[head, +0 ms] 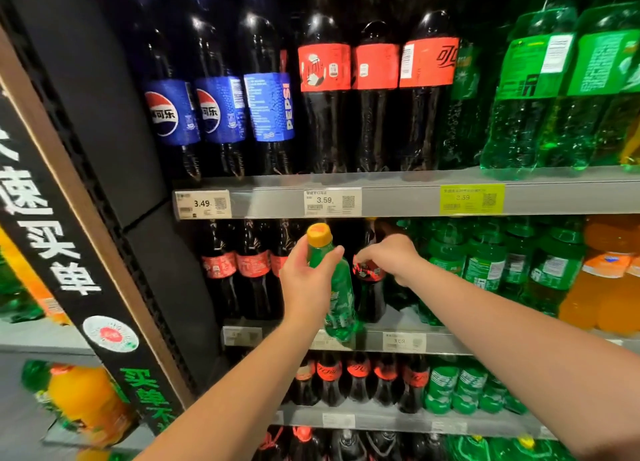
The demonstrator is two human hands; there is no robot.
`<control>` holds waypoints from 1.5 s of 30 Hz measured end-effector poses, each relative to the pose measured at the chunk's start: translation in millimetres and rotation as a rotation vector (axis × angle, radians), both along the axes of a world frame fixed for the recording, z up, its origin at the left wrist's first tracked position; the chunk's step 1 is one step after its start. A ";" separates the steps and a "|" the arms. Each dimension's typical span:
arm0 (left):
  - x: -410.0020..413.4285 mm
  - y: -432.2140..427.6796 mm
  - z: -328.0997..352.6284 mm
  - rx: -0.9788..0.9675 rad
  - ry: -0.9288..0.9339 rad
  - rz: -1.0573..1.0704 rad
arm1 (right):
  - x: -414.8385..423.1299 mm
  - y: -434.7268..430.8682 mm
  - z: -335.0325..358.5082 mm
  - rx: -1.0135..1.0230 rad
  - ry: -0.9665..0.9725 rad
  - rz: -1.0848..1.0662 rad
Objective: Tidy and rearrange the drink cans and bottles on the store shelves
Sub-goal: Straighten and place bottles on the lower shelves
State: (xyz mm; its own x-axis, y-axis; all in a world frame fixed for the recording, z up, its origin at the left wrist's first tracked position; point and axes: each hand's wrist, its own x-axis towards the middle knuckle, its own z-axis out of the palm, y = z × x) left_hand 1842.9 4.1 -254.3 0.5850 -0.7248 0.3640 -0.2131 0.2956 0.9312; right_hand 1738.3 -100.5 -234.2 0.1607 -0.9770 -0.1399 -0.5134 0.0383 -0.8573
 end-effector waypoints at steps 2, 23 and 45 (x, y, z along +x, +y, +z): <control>5.1 2.6 0.3 0.006 -0.007 0.008 | 6.7 0.0 0.6 0.052 -0.064 0.006; -27.1 -21.4 5.7 0.051 0.063 -0.128 | -44.8 54.6 -64.2 -0.215 -0.277 0.341; -34.0 -24.7 -11.5 0.222 0.192 -0.253 | -42.3 14.7 -55.8 -0.204 -0.114 -0.192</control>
